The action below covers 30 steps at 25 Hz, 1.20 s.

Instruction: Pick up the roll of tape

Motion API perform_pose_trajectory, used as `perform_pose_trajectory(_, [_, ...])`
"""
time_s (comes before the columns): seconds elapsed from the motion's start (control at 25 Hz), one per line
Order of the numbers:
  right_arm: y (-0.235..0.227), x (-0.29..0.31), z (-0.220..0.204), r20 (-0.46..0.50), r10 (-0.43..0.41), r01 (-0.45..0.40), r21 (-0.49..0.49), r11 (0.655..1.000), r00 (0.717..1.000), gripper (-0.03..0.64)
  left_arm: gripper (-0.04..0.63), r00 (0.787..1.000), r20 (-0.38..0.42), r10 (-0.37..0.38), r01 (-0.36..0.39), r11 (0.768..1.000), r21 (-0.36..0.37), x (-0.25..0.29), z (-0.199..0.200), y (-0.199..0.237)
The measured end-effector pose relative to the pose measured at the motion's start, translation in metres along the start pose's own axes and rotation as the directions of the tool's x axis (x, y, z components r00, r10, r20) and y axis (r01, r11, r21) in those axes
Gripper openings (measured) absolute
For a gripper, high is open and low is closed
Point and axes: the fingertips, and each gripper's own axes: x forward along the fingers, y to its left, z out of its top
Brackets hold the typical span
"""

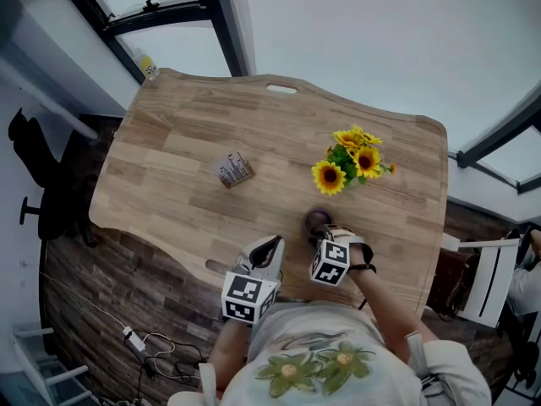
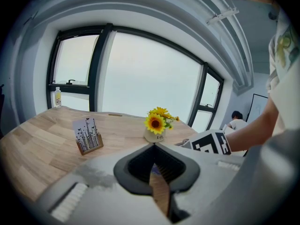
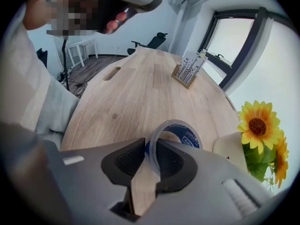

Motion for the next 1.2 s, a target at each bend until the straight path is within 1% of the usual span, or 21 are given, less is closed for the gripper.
perform_pose_trajectory(0.68, [-0.004,-0.033,0.019,0.089,-0.046,0.042,0.048,0.998,0.995,0.08,0.005,1.0,0.001,0.001,-0.001,1.0,-0.007,-0.006,-0.003,0.001])
perform_pose_trajectory(1.2, [-0.012,-0.066,0.042,0.189,-0.1,0.085,0.088,0.993,0.977,0.08,0.005,1.0,0.01,-0.001,0.001,1.0,-0.006,-0.009,-0.003,-0.002])
